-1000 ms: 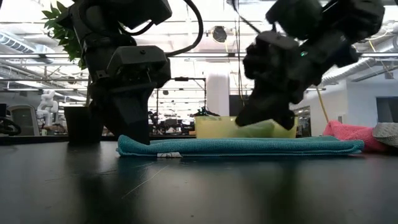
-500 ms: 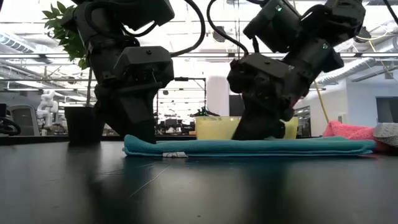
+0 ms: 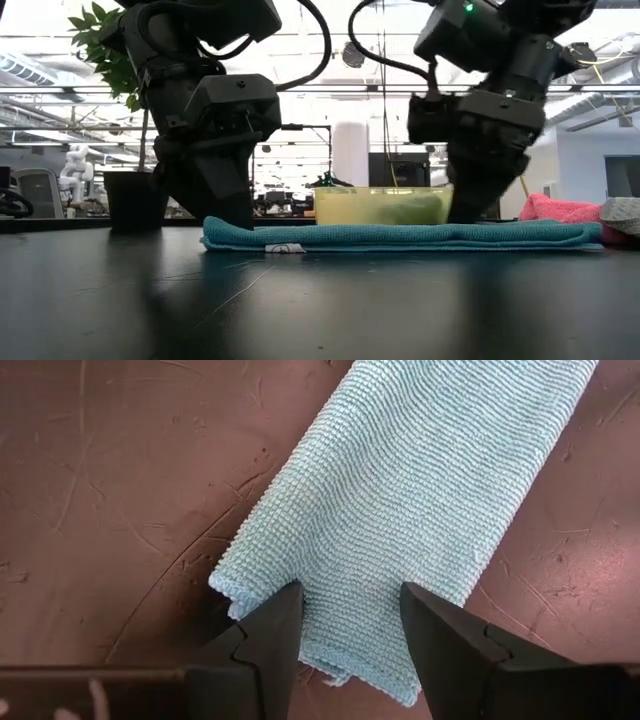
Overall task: Fold microfiber towels
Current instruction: Fold the blue microfiber cloth
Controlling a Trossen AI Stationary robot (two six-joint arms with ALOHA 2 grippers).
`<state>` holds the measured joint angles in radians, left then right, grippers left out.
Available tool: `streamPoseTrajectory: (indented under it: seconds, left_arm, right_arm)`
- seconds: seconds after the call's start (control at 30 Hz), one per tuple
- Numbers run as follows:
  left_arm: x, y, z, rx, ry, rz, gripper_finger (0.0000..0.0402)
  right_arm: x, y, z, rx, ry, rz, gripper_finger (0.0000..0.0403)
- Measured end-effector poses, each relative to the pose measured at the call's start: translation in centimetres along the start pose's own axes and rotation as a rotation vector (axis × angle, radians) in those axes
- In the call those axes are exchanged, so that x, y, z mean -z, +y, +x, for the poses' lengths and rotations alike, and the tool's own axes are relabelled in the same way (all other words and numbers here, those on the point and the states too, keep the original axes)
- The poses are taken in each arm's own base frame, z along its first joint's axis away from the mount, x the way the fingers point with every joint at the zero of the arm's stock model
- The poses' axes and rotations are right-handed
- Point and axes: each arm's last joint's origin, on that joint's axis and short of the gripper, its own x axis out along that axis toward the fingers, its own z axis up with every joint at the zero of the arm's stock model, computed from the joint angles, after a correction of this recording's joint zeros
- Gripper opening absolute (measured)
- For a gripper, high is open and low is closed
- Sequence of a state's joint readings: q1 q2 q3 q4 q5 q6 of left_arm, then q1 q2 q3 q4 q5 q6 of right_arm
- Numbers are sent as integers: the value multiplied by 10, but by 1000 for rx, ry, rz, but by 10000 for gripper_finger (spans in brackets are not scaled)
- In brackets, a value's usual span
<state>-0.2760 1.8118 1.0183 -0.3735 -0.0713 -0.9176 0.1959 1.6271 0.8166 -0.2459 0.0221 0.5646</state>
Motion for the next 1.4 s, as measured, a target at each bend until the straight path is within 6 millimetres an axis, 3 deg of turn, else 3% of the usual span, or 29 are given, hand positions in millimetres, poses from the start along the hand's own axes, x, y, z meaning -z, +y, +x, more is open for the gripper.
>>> streamPoseTrajectory:
  seconds: [0.53,0.67,0.87,0.97,1.23,1.4]
  left_arm:
    - [0,1,-1,-6,6,-1,177]
    - [0,1,-1,-6,5,-2,177]
    - [0,0,-1,-3,3,-4,177]
    - [0,0,-1,-1,1,-4,177]
    - [-1,0,-1,4,-3,-4,177]
    - [-1,0,-1,5,-3,-4,177]
  right_arm:
    - [29,-19,-41,151,273,18,0]
    - [16,-9,-58,13,142,100,0]
    - [-21,19,-78,-271,-268,108,0]
    - [-29,26,-65,-308,-327,85,0]
    - [-35,43,0,-366,-290,77,0]
    - [-55,65,19,-338,-269,-28,0]
